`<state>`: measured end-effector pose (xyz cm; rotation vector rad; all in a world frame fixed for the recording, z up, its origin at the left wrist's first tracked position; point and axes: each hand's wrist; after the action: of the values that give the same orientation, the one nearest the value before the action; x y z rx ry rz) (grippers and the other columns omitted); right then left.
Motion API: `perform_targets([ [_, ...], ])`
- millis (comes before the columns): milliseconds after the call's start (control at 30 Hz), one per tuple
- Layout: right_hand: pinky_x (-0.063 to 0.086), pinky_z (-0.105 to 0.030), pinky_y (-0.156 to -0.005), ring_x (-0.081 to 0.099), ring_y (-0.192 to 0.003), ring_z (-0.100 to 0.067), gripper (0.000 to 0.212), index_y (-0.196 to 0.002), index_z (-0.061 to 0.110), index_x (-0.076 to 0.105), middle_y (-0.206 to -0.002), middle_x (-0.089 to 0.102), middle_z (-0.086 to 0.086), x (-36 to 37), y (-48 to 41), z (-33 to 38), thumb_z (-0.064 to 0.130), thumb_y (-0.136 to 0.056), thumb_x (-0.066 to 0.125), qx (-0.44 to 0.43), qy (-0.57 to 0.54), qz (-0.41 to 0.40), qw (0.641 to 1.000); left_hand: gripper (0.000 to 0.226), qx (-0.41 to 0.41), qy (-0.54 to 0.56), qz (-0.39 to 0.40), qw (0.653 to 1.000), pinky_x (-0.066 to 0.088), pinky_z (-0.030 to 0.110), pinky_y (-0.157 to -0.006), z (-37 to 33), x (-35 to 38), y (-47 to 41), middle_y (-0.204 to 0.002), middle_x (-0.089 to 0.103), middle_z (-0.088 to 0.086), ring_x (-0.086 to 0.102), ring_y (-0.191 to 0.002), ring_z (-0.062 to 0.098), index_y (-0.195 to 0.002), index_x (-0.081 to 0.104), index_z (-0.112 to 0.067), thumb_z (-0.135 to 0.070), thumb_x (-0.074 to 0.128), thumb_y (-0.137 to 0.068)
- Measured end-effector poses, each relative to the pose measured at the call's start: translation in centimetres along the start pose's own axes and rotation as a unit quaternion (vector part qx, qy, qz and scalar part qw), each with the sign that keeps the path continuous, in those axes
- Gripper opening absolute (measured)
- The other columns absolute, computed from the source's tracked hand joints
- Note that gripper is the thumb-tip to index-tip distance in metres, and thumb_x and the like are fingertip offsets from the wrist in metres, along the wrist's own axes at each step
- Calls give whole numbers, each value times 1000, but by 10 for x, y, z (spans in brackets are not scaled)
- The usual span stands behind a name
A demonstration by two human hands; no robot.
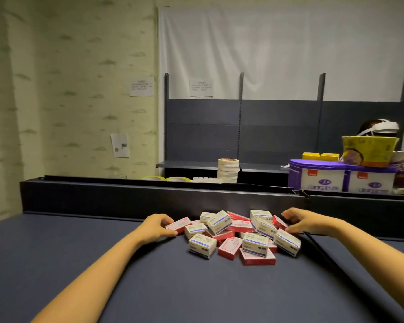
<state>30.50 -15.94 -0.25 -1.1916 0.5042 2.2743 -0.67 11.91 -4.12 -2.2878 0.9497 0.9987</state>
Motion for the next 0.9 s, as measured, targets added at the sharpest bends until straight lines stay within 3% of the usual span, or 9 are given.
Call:
perform_targets([
  [67,44,-22,-92,50,-117,-16,52,-128,16,43,-133,50,-5,5,-5,-3,20,-82,68,7,6,14,1000,38,3,20,-4,1000,46,16,-74,3,-8,2,-108,67,3,61,-93,12,-110,64,-15,-24,76,-75],
  [167,46,-16,-76,55,-107,-17,35,-114,18,49,-122,57,-6,8,-10,-6,18,-83,66,10,11,-17,1000,34,21,81,-40,996,48,19,-79,3,-19,8,-103,69,5,63,-91,14,-106,67,-12,-17,77,-74],
  [267,47,-23,-84,56,-106,-18,32,-111,18,51,-119,58,-5,4,-13,-12,21,-84,66,18,23,-25,999,30,46,116,-69,990,48,19,-81,-8,-25,14,-100,69,4,64,-91,14,-103,67,-14,-15,77,-74],
  [433,43,-34,-97,53,-111,-24,38,-120,11,46,-122,54,-10,-19,9,-24,16,-86,63,24,-58,-46,997,29,93,167,-32,981,53,14,-73,-51,-21,27,-99,69,3,65,-86,9,-105,65,-15,-11,73,-78],
  [667,47,-21,-78,53,-106,-18,35,-115,23,51,-117,54,-2,-64,83,-24,16,-84,65,-51,-48,-10,997,26,138,151,7,979,55,26,-82,-131,21,51,-101,68,-2,65,-94,12,-102,62,-25,-20,73,-78],
  [900,49,-20,-79,58,-103,-14,47,-114,25,58,-112,61,3,-101,170,-81,38,-70,69,-120,-36,0,992,30,167,156,38,973,52,21,-82,-231,102,80,-104,69,-2,65,-91,9,-107,62,-23,-22,73,-79],
])
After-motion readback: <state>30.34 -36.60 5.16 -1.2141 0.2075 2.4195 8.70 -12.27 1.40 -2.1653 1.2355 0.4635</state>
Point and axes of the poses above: each hand's wrist, its own y-axis away from the middle knuckle, its own x-axis out of the palm, z = x × y
